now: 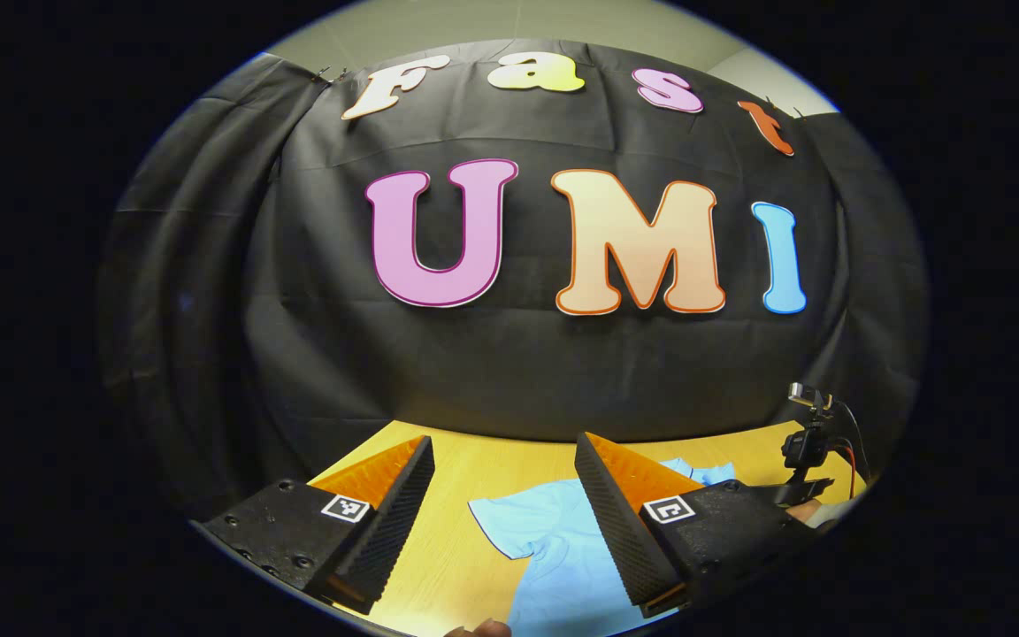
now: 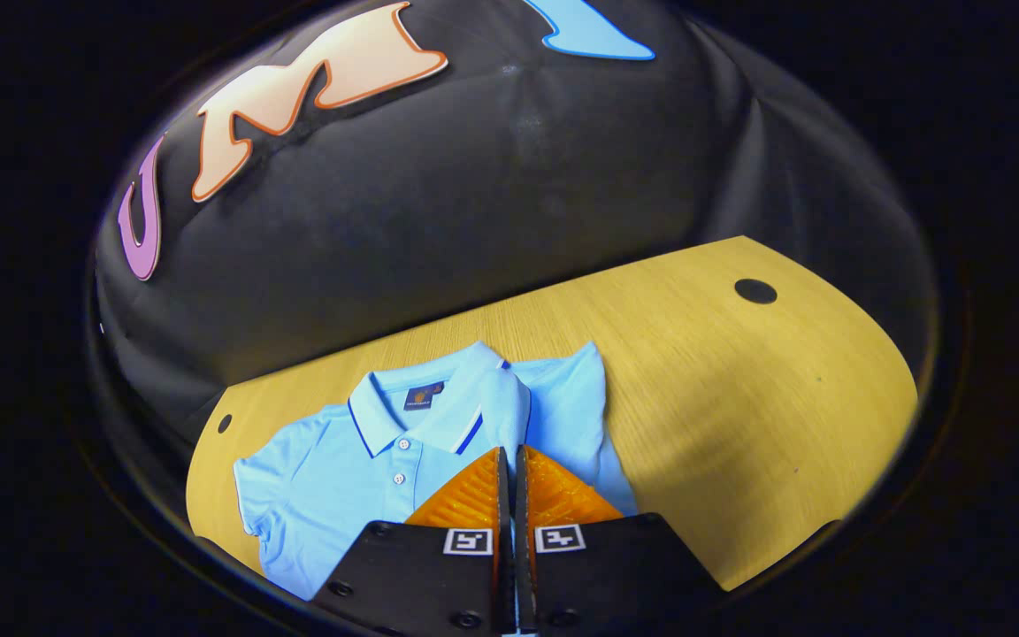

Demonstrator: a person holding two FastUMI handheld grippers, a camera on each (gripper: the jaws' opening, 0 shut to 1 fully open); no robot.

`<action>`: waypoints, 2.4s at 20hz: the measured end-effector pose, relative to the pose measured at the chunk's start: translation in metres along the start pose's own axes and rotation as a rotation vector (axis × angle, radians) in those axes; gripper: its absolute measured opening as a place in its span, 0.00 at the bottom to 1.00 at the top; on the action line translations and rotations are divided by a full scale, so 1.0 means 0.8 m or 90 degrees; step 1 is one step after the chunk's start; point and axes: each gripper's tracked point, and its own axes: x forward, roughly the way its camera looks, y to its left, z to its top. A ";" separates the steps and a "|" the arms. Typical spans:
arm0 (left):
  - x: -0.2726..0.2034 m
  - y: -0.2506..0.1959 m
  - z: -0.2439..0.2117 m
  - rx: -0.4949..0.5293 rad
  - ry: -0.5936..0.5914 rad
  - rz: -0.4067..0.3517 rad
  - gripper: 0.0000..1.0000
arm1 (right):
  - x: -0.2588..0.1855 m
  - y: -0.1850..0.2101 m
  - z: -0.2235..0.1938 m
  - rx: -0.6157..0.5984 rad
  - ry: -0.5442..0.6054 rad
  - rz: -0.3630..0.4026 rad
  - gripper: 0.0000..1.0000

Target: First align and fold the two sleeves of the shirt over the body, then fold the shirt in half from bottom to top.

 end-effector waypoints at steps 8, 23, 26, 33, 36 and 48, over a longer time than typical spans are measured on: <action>0.030 0.023 -0.038 -0.003 0.025 0.022 0.95 | -0.063 -0.005 0.027 -0.131 -0.056 0.005 0.92; 0.172 0.000 -0.201 -0.078 0.185 0.039 0.95 | -0.221 -0.067 0.046 -0.160 -0.129 -0.033 0.97; 0.189 0.006 -0.243 -0.109 0.238 0.058 0.95 | -0.243 -0.069 0.041 -0.152 -0.124 -0.034 0.98; 0.209 0.015 -0.306 -0.071 0.303 0.092 0.95 | -0.254 -0.068 0.039 -0.157 -0.126 -0.031 0.98; 0.203 0.016 -0.326 -0.051 0.341 0.104 0.96 | -0.260 -0.072 0.043 -0.157 -0.137 -0.036 0.98; 0.217 -0.021 -0.320 -0.049 0.334 0.046 0.01 | -0.275 -0.082 0.039 -0.147 -0.143 -0.030 0.98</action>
